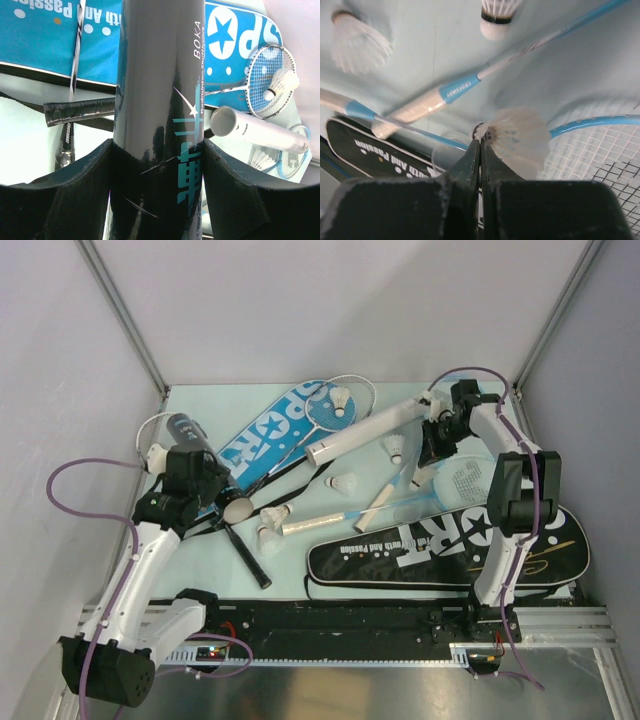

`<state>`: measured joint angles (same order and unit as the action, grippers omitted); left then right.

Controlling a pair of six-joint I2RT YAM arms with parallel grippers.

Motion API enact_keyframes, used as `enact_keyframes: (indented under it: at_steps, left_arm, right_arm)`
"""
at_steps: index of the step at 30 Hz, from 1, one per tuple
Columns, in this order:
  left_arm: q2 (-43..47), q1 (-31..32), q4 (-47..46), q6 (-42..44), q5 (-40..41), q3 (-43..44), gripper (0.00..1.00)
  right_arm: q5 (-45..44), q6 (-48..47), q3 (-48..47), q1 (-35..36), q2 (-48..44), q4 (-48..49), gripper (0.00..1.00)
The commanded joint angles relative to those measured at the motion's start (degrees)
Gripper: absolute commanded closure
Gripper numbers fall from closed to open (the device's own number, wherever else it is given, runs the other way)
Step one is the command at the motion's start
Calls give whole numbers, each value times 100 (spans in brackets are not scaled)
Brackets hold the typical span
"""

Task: Pack up the badminton gear
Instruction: Pick up the shuttlecock at the center of the board, then place the shuttlecock at the shuttle tube.

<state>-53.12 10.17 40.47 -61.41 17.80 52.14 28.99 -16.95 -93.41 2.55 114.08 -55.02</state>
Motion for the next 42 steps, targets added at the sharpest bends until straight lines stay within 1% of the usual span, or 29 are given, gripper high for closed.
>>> enact_keyframes:
  at_steps: [1,2,3,6,8,10,11,14,16,19,22,26,30,35,42]
  left_arm:
    - [-13,-101,-66,-636,332,189,87]
    - [-31,-124,0,-856,251,199,86]
    - [-40,-158,51,-1031,180,199,86]
    - [-40,-219,174,-1665,-155,203,88]
    - [-31,-238,230,-2000,-346,238,89]
    - [-73,-242,257,-2205,-486,317,89]
    - [-114,-243,280,-2255,-557,391,89]
    - [-255,-268,373,-2440,-786,513,89]
    - [-329,-276,407,-2612,-991,505,90]
    - [-406,-279,423,-2736,-1253,535,90]
    - [-396,-275,465,-2768,-1276,557,90]
    - [-344,-274,486,-2868,-1277,526,90]
    - [-369,-277,502,-2900,-1390,537,90]
    - [-297,-276,528,-2954,-1329,540,89]
    - [-169,-288,574,-2858,-1108,584,89]
  right_arm:
    - [17,969,20,291,-1054,1036,100]
    - [-167,1209,286,453,-1274,1358,100]
    - [-351,1404,533,706,-1626,1883,100]
    - [-1156,1533,1645,1617,-2594,3732,100]
    - [-1637,1327,2293,2351,-3180,4836,100]
    - [-2043,1005,2857,3170,-3634,5916,100]
    - [-2225,840,3084,3466,-3834,6355,100]
    - [-2392,391,3726,4331,-4238,7737,100]
    - [-2406,-29,3988,4827,-4375,8384,100]
    - [-2343,-657,4117,5394,-4384,8787,100]
    - [-2391,-1239,4218,5878,-4325,9185,100]
    - [-2313,-1879,4250,6321,-4180,9518,100]
    - [-2362,-2439,4252,6674,-3970,9634,100]
    - [-2424,-2710,4252,6922,-3769,9550,100]
    - [-2482,-2963,4303,7021,-3722,9378,100]
